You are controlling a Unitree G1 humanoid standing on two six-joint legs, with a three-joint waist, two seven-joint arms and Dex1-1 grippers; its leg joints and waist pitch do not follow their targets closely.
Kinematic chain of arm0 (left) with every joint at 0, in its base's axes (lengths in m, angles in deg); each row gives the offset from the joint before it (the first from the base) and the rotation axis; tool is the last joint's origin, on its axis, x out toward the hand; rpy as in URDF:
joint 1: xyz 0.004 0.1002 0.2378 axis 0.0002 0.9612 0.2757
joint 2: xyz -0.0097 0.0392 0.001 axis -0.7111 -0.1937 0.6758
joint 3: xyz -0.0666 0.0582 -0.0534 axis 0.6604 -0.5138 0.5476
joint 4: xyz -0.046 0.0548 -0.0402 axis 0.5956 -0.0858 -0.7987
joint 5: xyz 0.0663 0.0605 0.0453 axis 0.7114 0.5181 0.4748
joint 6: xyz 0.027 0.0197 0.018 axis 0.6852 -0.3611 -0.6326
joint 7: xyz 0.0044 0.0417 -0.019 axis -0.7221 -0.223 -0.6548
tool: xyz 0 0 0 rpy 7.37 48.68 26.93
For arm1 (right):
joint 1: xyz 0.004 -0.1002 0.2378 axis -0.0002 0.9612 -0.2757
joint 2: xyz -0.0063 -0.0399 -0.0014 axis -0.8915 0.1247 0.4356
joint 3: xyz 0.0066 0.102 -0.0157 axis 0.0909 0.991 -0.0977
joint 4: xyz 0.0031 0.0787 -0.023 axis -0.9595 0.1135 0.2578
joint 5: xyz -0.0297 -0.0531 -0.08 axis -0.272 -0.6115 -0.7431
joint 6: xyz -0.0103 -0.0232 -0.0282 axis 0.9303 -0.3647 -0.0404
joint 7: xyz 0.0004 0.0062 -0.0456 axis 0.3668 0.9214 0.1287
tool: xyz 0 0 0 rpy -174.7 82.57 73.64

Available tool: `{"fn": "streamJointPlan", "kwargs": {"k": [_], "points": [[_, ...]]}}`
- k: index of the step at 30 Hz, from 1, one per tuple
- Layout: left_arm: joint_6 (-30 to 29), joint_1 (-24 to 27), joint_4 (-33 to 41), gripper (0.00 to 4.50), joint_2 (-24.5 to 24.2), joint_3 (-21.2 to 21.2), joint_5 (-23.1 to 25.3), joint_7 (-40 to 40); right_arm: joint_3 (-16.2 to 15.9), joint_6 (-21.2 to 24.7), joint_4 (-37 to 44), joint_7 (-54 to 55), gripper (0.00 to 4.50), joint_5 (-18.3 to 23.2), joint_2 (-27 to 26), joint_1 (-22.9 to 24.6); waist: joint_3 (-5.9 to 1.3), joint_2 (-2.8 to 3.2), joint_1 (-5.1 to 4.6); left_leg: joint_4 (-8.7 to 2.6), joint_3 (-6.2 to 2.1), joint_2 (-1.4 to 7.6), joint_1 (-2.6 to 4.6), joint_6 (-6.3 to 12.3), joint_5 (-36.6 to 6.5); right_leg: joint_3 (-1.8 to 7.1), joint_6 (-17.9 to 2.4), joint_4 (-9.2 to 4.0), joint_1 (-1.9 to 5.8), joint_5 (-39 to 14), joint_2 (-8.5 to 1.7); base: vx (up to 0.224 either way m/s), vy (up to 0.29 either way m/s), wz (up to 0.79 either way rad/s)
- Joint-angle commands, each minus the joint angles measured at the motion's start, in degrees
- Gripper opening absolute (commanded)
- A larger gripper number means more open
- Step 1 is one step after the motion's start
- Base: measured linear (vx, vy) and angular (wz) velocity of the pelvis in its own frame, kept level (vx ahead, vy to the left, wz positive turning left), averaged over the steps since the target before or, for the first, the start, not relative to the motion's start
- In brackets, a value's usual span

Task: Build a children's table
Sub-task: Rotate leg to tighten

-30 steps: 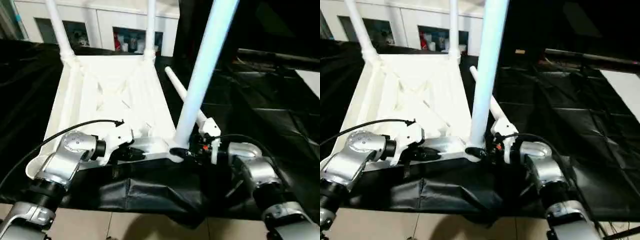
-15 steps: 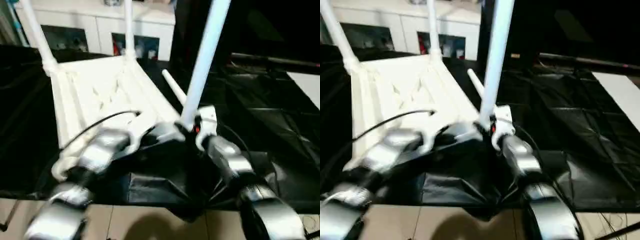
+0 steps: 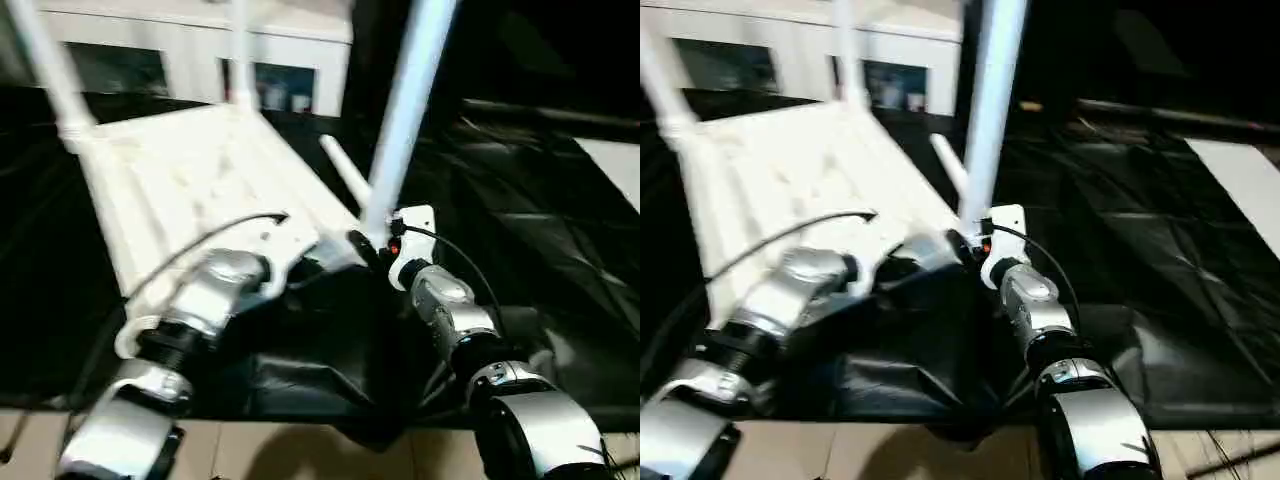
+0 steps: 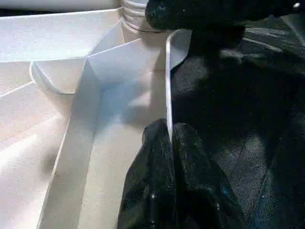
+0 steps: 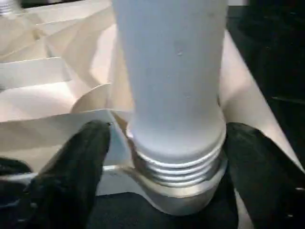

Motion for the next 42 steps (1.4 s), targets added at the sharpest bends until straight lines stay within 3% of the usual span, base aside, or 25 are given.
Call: {"fn": "streamJointPlan", "kwargs": {"k": [1,5,6,8,9,13,16,20,21,31,32,37,39,40,41,42], "points": [[-0.2,3.4,-2.4,0.00,-2.1,-2.3,1.4,3.2,-2.8,0.6,4.3,-9.2,3.83,0.6,1.5,1.2,-2.94,0.20,0.39,-3.64,-0.66,1.49,0.24,3.11,-6.9,1.78,-13.3,-4.03,2.77,-1.3,-3.72,0.000,0.000,0.00],[1.4,4.9,0.0,0.00,-5.0,-3.3,0.5,8.6,-4.6,1.6,8.3,-17.8,3.83,0.6,5.0,3.4,-2.92,0.17,0.30,-3.47,-0.53,1.65,0.28,4.64,-6.8,1.83,-14.6,-3.81,2.75,0.6,-3.76,0.000,0.000,0.00],[1.4,4.9,0.0,0.00,-5.0,-3.3,0.5,8.6,-4.6,1.6,8.3,-17.8,3.83,0.6,5.0,3.4,-2.87,0.23,0.16,-3.49,-0.51,1.65,0.26,4.58,-7.0,1.84,-14.8,-3.78,2.62,0.2,-3.74,0.000,0.000,0.00],[6.3,7.2,4.2,0.00,-8.7,-5.0,-1.6,17.7,-6.0,1.8,10.8,-22.7,3.83,0.2,8.1,4.9,-2.74,0.23,0.15,-3.65,-0.63,1.77,0.30,4.08,-8.3,1.82,-14.9,-4.08,2.60,-2.3,-3.85,0.000,0.000,0.00],[6.7,7.8,5.3,0.00,-9.6,-5.3,-2.1,19.3,-6.3,1.8,11.2,-24.0,3.83,0.0,8.7,5.1,-2.80,0.45,0.05,-3.66,-0.53,1.90,0.65,3.57,-8.8,1.89,-14.8,-3.98,2.34,-2.4,-3.72,0.000,0.000,0.00],[4.6,8.3,6.8,0.00,-11.5,-5.7,-2.6,21.5,-7.1,2.8,11.9,-28.9,3.83,-0.1,10.0,5.9,-2.67,0.71,0.47,-3.73,-0.28,2.02,1.18,3.18,-9.3,1.87,-15.5,-3.92,1.89,-1.7,-3.47,0.000,0.000,0.00],[3.5,8.9,8.1,0.00,-12.8,-5.7,-3.3,23.9,-8.4,3.6,12.5,-33.4,3.83,-0.3,10.7,6.5,-2.64,0.72,0.71,-3.84,-0.31,1.94,0.97,2.61,-9.2,1.88,-15.4,-3.82,2.12,-1.7,-3.59,0.000,0.000,0.00],[4.0,9.4,8.6,0.00,-13.7,-5.5,-3.2,24.6,-10.0,4.6,14.1,-36.5,3.83,-0.4,11.0,7.2,-2.78,0.35,0.70,-3.68,-0.34,1.83,0.78,3.02,-7.8,1.86,-15.2,-3.57,2.49,0.2,-3.63,0.000,0.000,0.00],[4.1,9.5,8.7,0.00,-13.9,-5.2,-3.1,24.5,-10.5,5.0,13.9,-37.2,3.56,-0.7,10.8,7.0,-2.78,0.25,0.68,-3.65,-0.32,1.78,0.76,3.26,-7.4,1.86,-15.2,-3.58,2.47,0.0,-3.70,0.000,0.000,0.00],[3.5,10.4,10.0,0.00,-14.6,-4.9,-3.9,25.3,-10.3,5.2,13.3,-37.5,2.77,-0.3,10.3,6.6,-2.84,0.12,0.71,-3.61,-0.32,1.78,0.84,2.97,-7.1,1.83,-15.0,-3.51,2.39,-0.6,-3.65,0.000,0.000,0.00],[3.4,10.5,10.1,0.00,-14.6,-4.9,-4.0,25.4,-10.3,5.4,13.4,-37.8,2.77,-0.2,10.2,6.6,-2.89,-0.14,0.67,-3.55,-0.28,1.76,0.81,3.14,-6.8,1.83,-15.0,-3.48,2.45,-0.3,-3.63,0.000,0.000,0.00],[3.0,10.6,10.1,0.00,-14.4,-4.7,-3.9,24.9,-9.8,4.5,12.7,-36.5,2.73,-0.5,9.6,6.9,-2.89,-0.08,0.71,-3.47,-0.26,1.76,0.82,3.64,-6.1,1.83,-15.2,-3.39,2.43,0.1,-3.68,0.000,0.000,0.00],[2.8,10.0,8.3,0.00,-12.9,-4.0,-3.1,21.4,-6.8,3.1,8.9,-28.0,2.72,-0.5,7.9,6.0,-2.68,0.00,0.64,-3.61,-0.27,1.75,0.89,2.99,-7.2,1.88,-15.0,-3.70,2.17,-1.7,-3.73,0.000,0.000,0.00],[2.8,10.0,8.3,0.00,-12.9,-4.0,-3.1,21.4,-6.8,3.1,8.9,-28.0,2.72,-0.5,7.9,6.0,-2.63,0.02,0.57,-3.64,-0.25,1.72,0.91,2.56,-8.0,1.92,-14.9,-3.82,2.10,-3.0,-3.73,0.000,0.000,0.00],[2.6,8.3,5.2,0.00,-10.8,-3.1,-1.8,16.2,-4.4,2.3,5.6,-20.9,2.72,-0.1,6.5,5.2,-2.51,0.04,0.52,-3.80,-0.34,1.73,0.92,1.97,-9.3,1.92,-14.6,-4.05,2.04,-5.1,-3.77,0.000,0.000,0.00],[2.6,7.4,3.5,0.00,-9.8,-2.7,-1.2,13.7,-3.7,2.4,4.5,-18.1,2.72,-0.1,5.9,5.0,-2.10,0.08,0.17,-4.14,-0.48,1.68,1.33,-0.46,-14.6,1.96,-13.0,-4.90,1.56,-13.6,-3.77,0.000,0.000,0.00]]}}
